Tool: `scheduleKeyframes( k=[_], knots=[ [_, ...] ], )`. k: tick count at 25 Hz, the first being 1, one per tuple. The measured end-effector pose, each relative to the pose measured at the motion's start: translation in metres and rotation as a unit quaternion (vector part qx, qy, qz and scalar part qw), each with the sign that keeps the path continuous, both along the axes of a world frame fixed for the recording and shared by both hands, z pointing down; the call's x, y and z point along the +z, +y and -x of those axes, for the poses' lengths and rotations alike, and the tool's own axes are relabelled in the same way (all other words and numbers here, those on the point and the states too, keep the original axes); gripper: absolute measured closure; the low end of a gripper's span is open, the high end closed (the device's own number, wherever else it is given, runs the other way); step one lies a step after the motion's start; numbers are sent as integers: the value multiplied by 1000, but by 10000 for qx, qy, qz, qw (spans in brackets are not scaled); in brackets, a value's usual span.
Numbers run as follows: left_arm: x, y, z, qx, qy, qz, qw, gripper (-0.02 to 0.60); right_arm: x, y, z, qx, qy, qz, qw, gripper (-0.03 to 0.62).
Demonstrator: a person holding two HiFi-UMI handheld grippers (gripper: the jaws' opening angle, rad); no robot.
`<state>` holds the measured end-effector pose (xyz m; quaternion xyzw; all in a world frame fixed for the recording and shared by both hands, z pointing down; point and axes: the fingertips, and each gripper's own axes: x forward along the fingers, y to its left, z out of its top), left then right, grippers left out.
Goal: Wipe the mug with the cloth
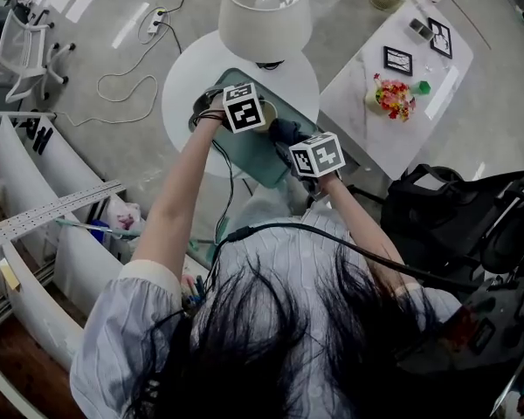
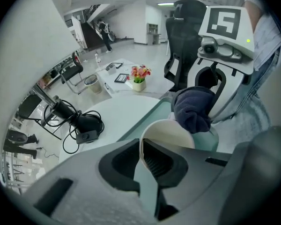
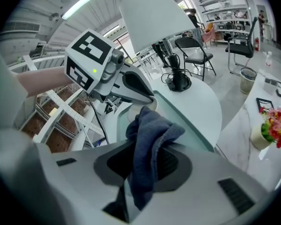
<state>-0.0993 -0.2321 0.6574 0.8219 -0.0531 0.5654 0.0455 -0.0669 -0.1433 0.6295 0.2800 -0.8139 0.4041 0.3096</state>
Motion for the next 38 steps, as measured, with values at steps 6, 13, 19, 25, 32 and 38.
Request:
scheduleKeyframes(
  k=[6,13,19,25,32,38],
  knots=[
    [1,-2,2,-639,163,75,9978,545,3,-2,-1,92,-5,26,10000,500],
    [-1,-2,11,-2253,561,327,9721,545,4,-4,-2,164,-35,29,9999,500],
    [-12,0,28,-3735,896,262,9229,545,3,-3,-1,68,-29,-26,10000,500],
    [-13,10,41,-4995,1256,433,8561,545,3,0,-3,64,-36,-22,10000,500],
    [-13,21,59,-6532,1851,747,7304,543,3,6,0,-35,-34,6,10000,500],
    [-11,39,67,-7592,2461,1335,5876,534,5,12,8,-175,-26,51,9998,500]
  ],
)
